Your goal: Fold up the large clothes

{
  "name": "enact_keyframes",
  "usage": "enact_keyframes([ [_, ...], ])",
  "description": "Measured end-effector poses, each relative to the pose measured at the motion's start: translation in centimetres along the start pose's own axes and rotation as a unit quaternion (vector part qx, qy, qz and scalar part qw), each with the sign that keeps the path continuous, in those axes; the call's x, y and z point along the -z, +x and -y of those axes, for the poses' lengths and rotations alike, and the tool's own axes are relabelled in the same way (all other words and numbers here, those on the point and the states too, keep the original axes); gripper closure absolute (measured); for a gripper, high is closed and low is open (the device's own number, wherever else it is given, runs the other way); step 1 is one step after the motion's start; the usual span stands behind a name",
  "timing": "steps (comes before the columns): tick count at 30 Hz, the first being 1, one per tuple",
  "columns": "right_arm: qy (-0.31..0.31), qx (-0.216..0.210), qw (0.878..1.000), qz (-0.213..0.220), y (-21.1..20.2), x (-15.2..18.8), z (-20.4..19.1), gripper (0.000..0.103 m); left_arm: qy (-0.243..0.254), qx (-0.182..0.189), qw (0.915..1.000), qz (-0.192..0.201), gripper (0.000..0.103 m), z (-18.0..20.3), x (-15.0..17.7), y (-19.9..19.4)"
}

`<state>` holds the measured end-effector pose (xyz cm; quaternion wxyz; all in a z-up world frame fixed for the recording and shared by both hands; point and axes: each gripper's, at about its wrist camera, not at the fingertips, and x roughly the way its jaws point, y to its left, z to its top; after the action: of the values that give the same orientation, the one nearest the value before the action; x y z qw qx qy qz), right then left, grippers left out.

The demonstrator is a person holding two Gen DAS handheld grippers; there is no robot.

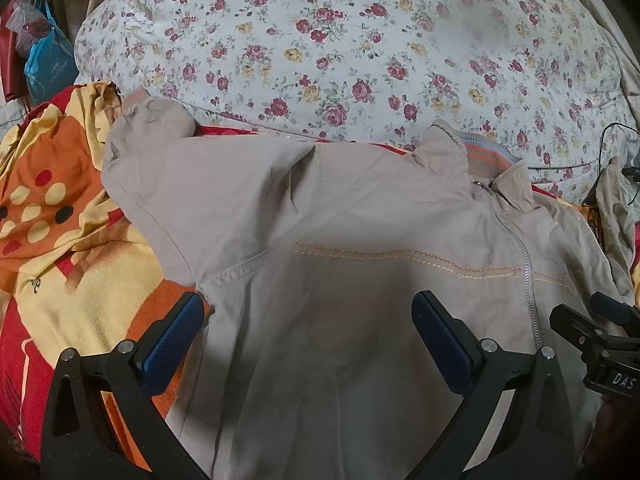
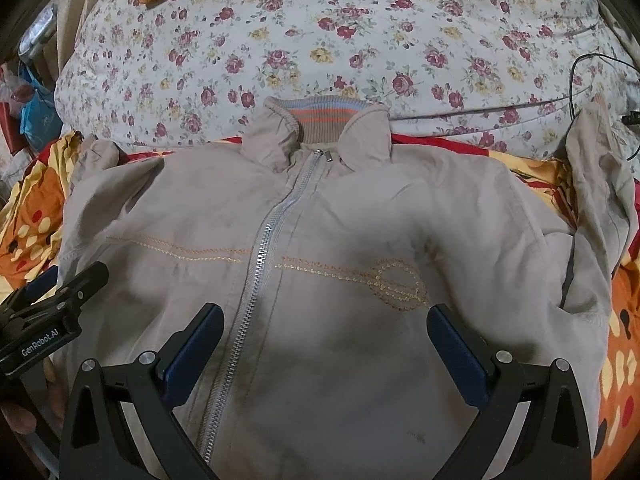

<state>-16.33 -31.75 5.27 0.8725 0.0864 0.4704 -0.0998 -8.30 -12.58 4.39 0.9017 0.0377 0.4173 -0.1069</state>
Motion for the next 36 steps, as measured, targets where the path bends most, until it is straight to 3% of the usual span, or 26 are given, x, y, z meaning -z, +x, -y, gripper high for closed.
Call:
enact_keyframes([
  [36, -0.003, -0.001, 1.000, -0.005, 0.48, 0.15, -0.21, 0.002, 0.000, 0.000, 1.0000, 0.000, 0.000, -0.10, 0.09, -0.10],
])
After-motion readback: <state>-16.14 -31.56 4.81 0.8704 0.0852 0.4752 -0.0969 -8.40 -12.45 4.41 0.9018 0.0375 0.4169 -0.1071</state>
